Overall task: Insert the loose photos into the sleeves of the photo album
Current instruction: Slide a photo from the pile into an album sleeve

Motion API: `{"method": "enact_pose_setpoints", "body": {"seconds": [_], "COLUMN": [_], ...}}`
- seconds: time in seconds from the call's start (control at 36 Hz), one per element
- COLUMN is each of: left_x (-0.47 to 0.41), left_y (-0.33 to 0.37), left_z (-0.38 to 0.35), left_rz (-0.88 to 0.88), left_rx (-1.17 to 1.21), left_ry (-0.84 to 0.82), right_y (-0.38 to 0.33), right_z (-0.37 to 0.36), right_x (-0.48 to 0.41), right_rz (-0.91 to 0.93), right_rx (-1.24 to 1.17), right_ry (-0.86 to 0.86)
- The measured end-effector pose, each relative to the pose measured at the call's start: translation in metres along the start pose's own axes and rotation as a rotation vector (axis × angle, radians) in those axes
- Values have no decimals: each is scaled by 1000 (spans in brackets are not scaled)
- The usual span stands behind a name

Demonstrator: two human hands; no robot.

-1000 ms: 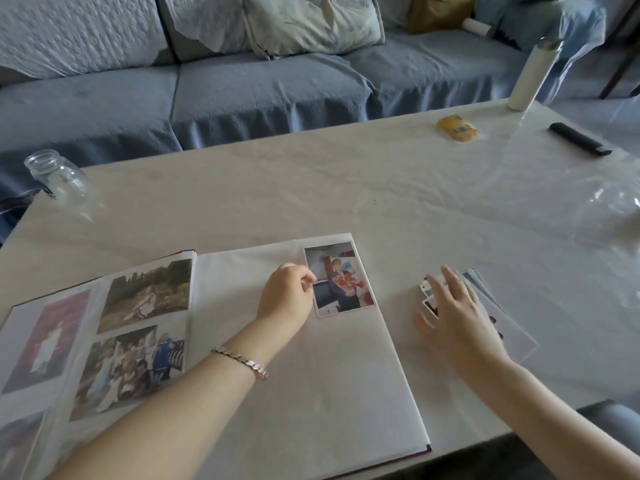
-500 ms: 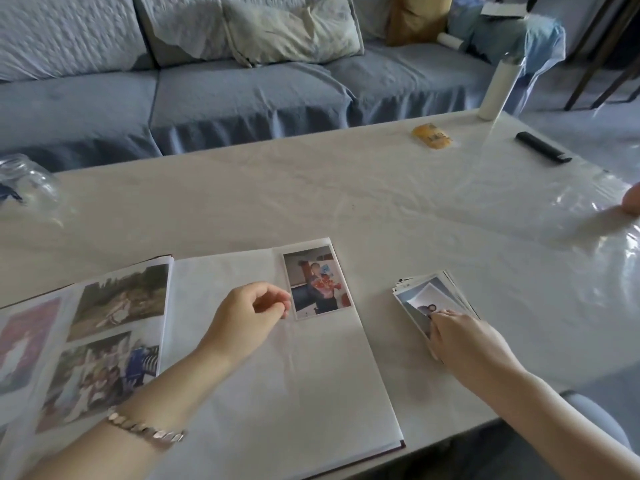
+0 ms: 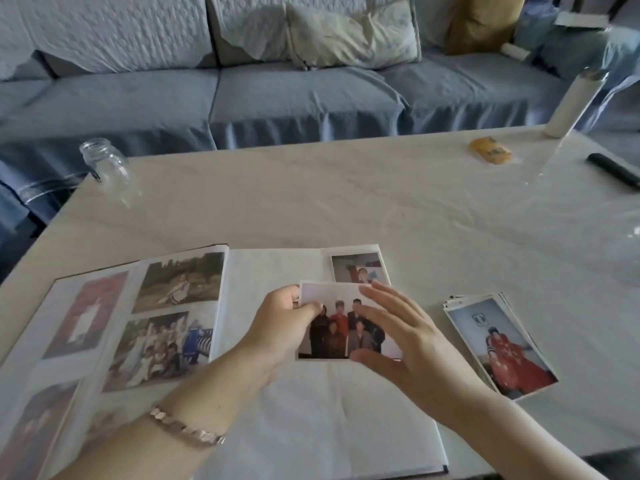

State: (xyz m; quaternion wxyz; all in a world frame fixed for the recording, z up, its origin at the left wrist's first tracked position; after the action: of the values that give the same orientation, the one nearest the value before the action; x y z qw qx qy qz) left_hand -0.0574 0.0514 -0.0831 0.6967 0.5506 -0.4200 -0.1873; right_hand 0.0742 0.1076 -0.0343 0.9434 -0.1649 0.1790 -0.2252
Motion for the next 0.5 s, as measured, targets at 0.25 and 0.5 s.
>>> {"method": "enact_pose_setpoints", "body": {"seconds": [0.25,0.5], "left_x": [-4,-30], "left_y": [15,-17], "left_z": [27,38], "left_rz": [-174,-306], "left_rx": [-159,-1065], "left_ry": [-81,133], "right_y": [48,111], "right_z": [-52,-9], "right_x": [-1,-17], "right_rz": [-684,-756], "right_rx": [-857,-520], "right_ry": [-250,189]}}
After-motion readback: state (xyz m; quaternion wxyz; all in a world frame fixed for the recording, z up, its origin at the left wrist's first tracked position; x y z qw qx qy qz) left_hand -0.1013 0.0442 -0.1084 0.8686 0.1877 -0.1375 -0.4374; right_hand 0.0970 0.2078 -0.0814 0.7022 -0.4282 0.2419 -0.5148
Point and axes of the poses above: each hand's wrist, its own x-axis away from the middle knuckle, its own z-axis out of the back of the hand, y = z × x, the point moved 10 cm from there along -x, towards the middle knuckle, and after that the axes turned 10 degrees about x, right-handed, at the moved point
